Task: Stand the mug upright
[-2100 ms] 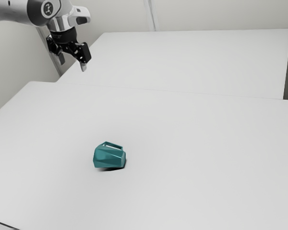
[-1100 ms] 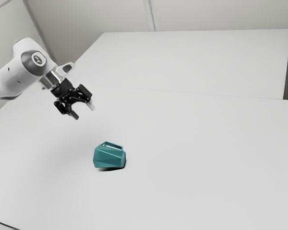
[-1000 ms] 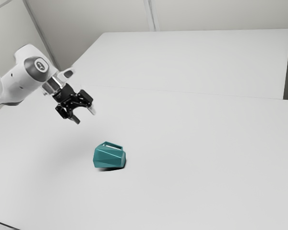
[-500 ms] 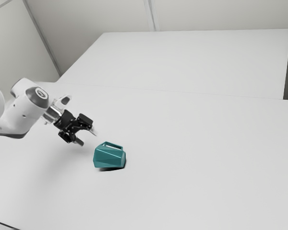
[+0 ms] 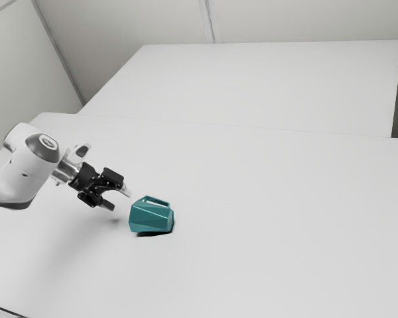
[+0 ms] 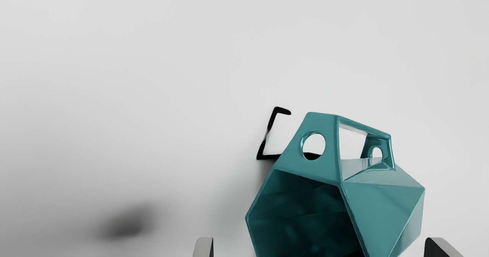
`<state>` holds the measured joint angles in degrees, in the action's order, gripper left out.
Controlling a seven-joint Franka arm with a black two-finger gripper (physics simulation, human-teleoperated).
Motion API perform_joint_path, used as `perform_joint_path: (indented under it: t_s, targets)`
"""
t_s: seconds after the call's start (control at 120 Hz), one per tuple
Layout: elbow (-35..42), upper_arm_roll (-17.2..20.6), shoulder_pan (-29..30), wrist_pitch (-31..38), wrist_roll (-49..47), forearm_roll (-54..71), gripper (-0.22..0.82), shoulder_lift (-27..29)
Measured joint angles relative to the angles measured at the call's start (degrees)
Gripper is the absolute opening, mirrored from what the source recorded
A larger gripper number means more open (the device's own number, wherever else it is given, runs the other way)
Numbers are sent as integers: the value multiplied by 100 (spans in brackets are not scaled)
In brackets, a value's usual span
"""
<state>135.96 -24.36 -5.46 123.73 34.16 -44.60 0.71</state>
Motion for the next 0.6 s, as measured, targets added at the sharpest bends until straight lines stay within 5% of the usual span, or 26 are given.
perform_joint_path:
  t_s: [0.6]
  targets:
    - [239, 364, 101, -138, 440, -581, 60, 52]
